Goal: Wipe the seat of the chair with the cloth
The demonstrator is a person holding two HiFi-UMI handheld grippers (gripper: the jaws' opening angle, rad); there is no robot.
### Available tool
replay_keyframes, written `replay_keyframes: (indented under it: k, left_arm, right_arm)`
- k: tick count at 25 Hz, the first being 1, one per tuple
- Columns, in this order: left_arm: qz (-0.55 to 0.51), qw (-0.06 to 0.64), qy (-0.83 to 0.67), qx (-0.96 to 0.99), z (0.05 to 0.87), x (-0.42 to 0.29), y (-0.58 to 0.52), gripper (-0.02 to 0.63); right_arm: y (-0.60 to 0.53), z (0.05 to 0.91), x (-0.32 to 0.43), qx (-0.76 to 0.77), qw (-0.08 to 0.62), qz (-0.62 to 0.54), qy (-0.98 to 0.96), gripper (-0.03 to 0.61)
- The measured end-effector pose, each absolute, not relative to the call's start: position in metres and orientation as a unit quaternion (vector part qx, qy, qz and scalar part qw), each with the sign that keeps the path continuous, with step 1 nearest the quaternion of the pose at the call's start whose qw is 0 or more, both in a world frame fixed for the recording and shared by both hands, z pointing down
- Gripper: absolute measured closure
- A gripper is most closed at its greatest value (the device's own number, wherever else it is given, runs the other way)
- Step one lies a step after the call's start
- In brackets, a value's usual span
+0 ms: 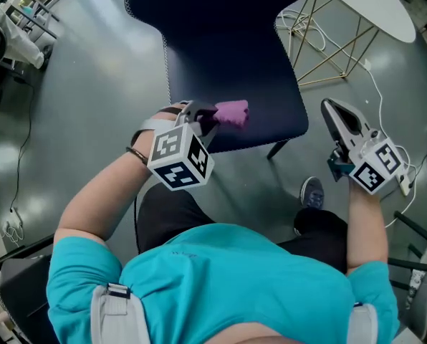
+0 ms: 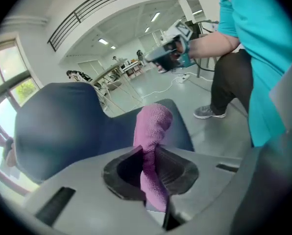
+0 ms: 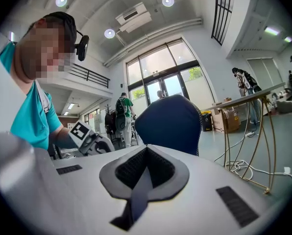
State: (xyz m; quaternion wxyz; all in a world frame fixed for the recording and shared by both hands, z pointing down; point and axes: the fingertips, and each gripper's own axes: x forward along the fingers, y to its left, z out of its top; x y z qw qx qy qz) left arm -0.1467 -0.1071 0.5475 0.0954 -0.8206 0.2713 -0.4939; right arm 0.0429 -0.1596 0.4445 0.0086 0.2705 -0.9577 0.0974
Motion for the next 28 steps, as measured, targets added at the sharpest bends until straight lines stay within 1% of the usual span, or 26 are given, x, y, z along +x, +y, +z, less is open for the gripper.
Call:
replay_keyframes:
  k: [5,8,11,17,22,25,28]
  left_arm:
    - [-0.530,0.152,0.339,-0.762,0.544,-0.162,-0.219,0.563]
    - [-0.559,0.193,0.355,-0.724,0.554,-0.165,-0.279,0.563]
    - [-0.576,0.215,0.369,-0.697,0.567,-0.168,-0.329,0.563]
    - [-0.603,0.233,0.390,-0.656,0.596,-0.171,-0.391,0.563]
    - [-0.610,0.215,0.421,-0.635,0.609,-0.185,-0.419,0.563]
    - [-0.611,0.221,0.428,-0.629,0.616,-0.185,-0.424,0.563]
    - [-0.600,0.206,0.431,-0.642,0.621,-0.182,-0.425,0.563]
  right_arm:
    - [-0.161,0.443,0.072,0.284,0.004,0.093,-0.954,0.588]
    - [-0.167,0.446,0.084,0.290,0.008,0.095,-0.952,0.588]
    - [-0.173,0.452,0.088,0.289,0.015,0.096,-0.952,0.588]
    - [-0.185,0.464,0.097,0.294,0.027,0.103,-0.950,0.588]
    - [-0.188,0.465,0.101,0.295,0.031,0.102,-0.950,0.588]
    - [-0.185,0.470,0.104,0.294,0.035,0.102,-0.950,0.588]
    - [-0.188,0.474,0.108,0.296,0.038,0.104,-0.949,0.588]
